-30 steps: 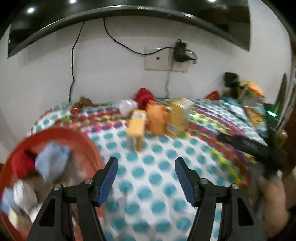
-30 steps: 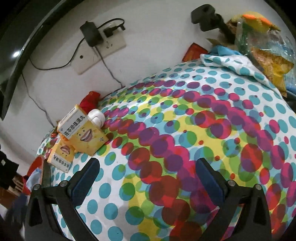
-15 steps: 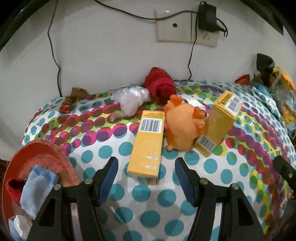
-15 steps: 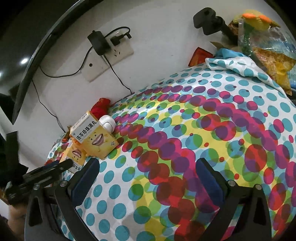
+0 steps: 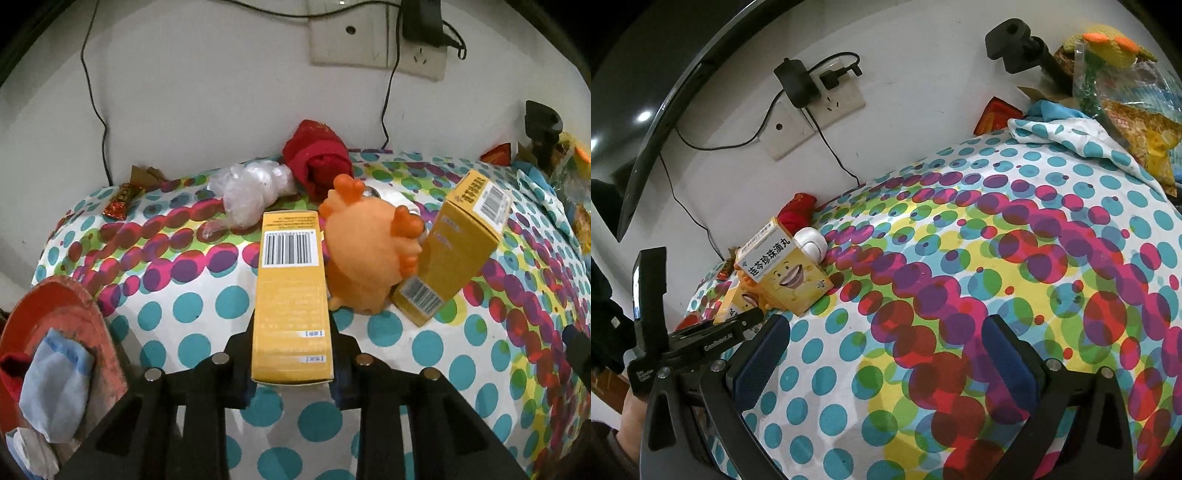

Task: Organize objects
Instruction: 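Carry the yellow box into the red tray and open the left gripper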

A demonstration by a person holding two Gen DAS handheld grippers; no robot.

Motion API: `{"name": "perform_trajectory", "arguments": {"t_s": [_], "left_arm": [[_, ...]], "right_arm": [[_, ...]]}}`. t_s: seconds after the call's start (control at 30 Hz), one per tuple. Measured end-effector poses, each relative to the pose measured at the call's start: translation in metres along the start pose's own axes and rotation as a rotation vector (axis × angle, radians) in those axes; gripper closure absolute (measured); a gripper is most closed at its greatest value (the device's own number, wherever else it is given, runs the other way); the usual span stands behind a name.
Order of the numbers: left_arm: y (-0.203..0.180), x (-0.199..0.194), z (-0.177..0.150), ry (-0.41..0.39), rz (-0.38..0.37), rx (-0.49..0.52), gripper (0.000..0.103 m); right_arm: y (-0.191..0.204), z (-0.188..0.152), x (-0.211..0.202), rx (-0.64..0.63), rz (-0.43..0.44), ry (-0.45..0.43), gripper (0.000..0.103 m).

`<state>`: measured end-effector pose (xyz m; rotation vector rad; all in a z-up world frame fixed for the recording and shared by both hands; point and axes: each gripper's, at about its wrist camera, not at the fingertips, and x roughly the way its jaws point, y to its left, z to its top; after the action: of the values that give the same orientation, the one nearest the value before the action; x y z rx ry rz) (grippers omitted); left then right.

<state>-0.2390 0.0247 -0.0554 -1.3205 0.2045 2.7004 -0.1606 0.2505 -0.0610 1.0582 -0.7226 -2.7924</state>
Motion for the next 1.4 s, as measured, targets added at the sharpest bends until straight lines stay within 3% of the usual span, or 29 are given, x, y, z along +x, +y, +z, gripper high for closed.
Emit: {"name": "perform_trajectory", "arguments": {"t_s": [0.17, 0.47, 0.67, 0.97, 1.23, 1.4], "left_arm": [[0.009, -0.018, -0.003, -0.044, 0.014, -0.035, 0.074], [0.015, -0.060, -0.004, -0.115, 0.027, -0.013, 0.074], [0.041, -0.097, 0.004, -0.173, 0.039, -0.039, 0.074], [0.121, -0.142, -0.015, -0.204, 0.078, -0.127, 0.074], [0.216, -0.165, -0.068, -0.190, 0.170, -0.232, 0.074], [0.282, -0.165, -0.104, -0.140, 0.211, -0.357, 0.074]], "right_arm": [[0.000, 0.001, 0.000, 0.001, -0.003, 0.000, 0.000], [-0.003, 0.002, 0.001, 0.004, 0.001, 0.007, 0.000], [-0.004, 0.002, 0.002, 0.003, 0.000, 0.009, 0.000], [-0.004, 0.000, 0.002, 0.000, 0.011, 0.017, 0.000], [-0.003, -0.004, 0.005, 0.003, 0.027, 0.034, 0.000], [-0.002, -0.004, 0.005, 0.000, 0.029, 0.037, 0.000]]}}
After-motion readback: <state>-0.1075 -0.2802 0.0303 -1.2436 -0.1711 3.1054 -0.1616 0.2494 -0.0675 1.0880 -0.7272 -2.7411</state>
